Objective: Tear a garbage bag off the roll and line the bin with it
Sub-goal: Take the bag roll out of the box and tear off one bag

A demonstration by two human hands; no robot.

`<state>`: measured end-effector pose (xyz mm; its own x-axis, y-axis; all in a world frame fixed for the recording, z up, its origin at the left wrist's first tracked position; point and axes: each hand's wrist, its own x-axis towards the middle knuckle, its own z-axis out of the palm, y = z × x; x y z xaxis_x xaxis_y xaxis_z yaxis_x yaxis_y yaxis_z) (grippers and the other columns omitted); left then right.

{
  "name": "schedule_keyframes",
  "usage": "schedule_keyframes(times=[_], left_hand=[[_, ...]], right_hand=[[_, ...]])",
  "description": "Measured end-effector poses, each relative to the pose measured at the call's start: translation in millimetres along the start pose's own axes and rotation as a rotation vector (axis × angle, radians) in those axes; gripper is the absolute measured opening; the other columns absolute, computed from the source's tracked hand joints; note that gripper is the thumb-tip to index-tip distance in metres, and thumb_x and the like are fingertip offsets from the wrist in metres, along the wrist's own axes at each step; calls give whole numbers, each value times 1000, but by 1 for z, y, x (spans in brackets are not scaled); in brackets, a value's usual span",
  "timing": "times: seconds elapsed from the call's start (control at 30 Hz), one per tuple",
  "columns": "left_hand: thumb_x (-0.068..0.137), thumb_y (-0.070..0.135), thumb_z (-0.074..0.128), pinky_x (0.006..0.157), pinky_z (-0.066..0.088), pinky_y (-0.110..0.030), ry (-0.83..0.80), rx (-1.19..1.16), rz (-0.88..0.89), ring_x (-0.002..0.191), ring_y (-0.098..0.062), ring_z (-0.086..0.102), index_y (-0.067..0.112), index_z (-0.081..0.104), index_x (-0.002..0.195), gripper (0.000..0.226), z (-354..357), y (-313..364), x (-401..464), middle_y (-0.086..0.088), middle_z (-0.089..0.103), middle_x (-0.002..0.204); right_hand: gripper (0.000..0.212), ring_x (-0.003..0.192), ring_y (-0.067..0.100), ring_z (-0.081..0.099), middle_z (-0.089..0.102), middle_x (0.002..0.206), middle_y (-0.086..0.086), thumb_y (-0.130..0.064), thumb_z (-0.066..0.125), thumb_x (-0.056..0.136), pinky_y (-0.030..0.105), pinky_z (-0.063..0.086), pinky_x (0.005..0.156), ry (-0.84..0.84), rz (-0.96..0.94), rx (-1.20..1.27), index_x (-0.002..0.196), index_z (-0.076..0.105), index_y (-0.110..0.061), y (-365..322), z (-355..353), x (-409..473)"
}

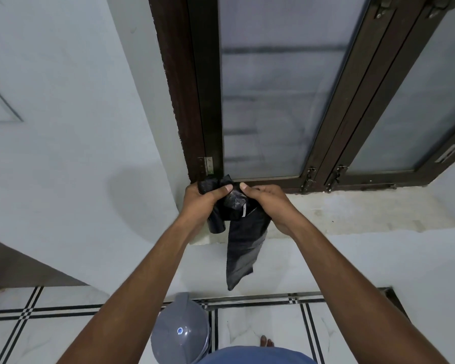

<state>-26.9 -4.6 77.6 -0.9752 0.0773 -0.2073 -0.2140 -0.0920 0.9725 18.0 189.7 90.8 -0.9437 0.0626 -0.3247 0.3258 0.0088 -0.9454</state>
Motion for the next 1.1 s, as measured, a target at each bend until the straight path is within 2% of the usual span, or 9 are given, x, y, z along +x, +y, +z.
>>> schedule_keyframes(times=[0.07, 0.27, 0.4, 0.47, 0.6, 0.77, 0.83, 1.0, 1.1], left_hand=[[87, 15, 94, 107, 62, -52, -18, 19, 7, 107, -26, 83, 12, 85, 112, 27, -2, -1, 0, -6, 87, 110], [85, 16, 95, 97, 67, -49, 76, 93, 73, 97, -24, 84, 14, 87, 106, 23, 7, -1, -1, -4, 87, 101], [86, 19, 94, 92, 67, -37, 179, 178, 89, 95, -20, 83, 15, 86, 107, 23, 11, -4, -1, -1, 86, 99], [86, 25, 93, 90, 65, -33, 264, 192, 58, 98, -20, 81, 18, 85, 110, 26, 7, -5, 3, 2, 84, 101], [89, 24, 93, 86, 63, -26, 181, 123, 42, 98, -14, 81, 17, 82, 117, 30, 7, -4, 7, 2, 85, 106], [90, 23, 92, 98, 65, -35, 121, 28, 9, 104, -17, 82, 17, 82, 122, 34, 8, -9, 10, 2, 86, 112], [89, 26, 92, 102, 64, -38, 116, 25, -15, 108, -19, 81, 17, 81, 125, 39, 9, -11, 12, 1, 85, 116], [90, 26, 92, 107, 63, -44, 79, -35, -54, 110, -20, 82, 17, 80, 126, 39, 9, -11, 12, 1, 86, 117], [90, 21, 91, 109, 62, -48, 59, -73, -45, 112, -25, 82, 13, 81, 125, 37, 11, -11, 8, -3, 86, 118]], right_hand=[[36, 98, 20, 84, 87, 101, 7, -45, 79, 101, 31, 62, 91, -37, -16, -12, 106, 87, -10, 2, 3, -2], [18, 86, 15, 82, 85, 87, -1, -30, 81, 102, 32, 64, 82, 279, -274, -138, 92, 87, -17, 12, 21, 4], [23, 82, 29, 79, 83, 80, 2, -31, 79, 104, 41, 64, 77, 360, -381, -183, 88, 86, -16, 19, 30, 3], [21, 81, 23, 79, 83, 80, -2, -32, 78, 104, 32, 61, 75, 380, -425, -170, 91, 87, -18, 17, 24, 1], [25, 85, 8, 80, 85, 87, -5, -38, 74, 106, 17, 56, 75, 318, -303, -88, 94, 86, -19, 10, 7, -6], [34, 104, 14, 81, 87, 106, 2, -47, 84, 94, 27, 61, 94, 6, -118, -80, 111, 87, -17, 13, -13, -13], [33, 104, 17, 81, 86, 105, 6, -44, 89, 90, 27, 60, 90, -49, -119, -160, 108, 88, -17, 18, -20, -11], [37, 80, 15, 73, 79, 78, -5, -44, 75, 105, 34, 51, 78, 90, -152, -312, 80, 81, -17, 25, -28, 0], [48, 79, 28, 77, 82, 82, 12, -47, 70, 107, 41, 57, 79, 170, -170, -291, 86, 80, -5, 30, -24, 8]])
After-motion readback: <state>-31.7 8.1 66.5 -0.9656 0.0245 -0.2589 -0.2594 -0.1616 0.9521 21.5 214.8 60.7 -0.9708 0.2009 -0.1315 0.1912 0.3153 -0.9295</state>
